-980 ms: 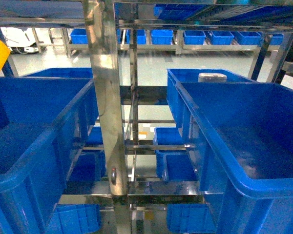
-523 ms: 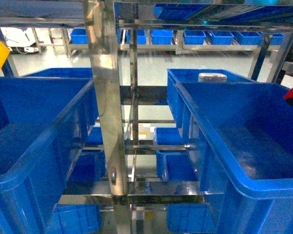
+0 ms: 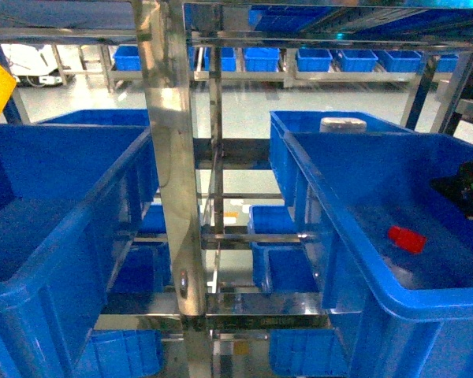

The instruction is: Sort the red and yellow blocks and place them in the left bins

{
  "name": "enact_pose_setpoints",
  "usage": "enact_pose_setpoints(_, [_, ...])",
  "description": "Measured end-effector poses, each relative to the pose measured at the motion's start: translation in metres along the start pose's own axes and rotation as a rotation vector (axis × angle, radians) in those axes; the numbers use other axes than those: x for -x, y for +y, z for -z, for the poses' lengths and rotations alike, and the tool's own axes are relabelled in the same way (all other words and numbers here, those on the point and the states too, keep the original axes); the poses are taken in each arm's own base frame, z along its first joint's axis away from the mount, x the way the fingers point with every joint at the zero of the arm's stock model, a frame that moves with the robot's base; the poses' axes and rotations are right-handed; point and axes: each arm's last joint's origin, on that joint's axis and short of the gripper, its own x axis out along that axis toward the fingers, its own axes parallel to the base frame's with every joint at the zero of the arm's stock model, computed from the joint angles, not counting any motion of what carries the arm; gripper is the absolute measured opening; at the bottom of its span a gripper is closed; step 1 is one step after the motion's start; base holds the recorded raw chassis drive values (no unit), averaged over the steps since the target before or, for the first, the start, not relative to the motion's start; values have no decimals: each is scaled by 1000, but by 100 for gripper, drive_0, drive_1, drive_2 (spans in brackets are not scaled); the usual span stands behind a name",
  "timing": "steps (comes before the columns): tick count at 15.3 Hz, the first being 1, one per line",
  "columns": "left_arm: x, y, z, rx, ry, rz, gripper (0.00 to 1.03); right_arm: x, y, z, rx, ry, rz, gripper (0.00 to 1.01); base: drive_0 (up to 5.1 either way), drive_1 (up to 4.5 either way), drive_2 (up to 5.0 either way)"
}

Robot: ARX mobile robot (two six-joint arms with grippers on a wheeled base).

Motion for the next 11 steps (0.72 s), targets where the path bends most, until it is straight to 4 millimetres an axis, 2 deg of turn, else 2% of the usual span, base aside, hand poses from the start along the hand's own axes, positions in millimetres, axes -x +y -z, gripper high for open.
enact_pose_setpoints(2, [0,0,0,0,0,0,26,11,11,15,-29,14,-11,98,0,0,0])
enact_pose_setpoints(5, [0,0,0,0,0,0,26,39,27,15,-6,-65,-6,98,0,0,0])
enact_pose_setpoints(9, [0,0,0,0,0,0,26,72,43,25,-19,-70,-17,98,0,0,0])
enact_pose_setpoints(10, [0,0,0,0,0,0,26,105,53,26,-23,-125,2,98,0,0,0])
enact_pose_setpoints(11, [0,0,0,0,0,0,26,162,72,27,-57,-195,14,98,0,0,0])
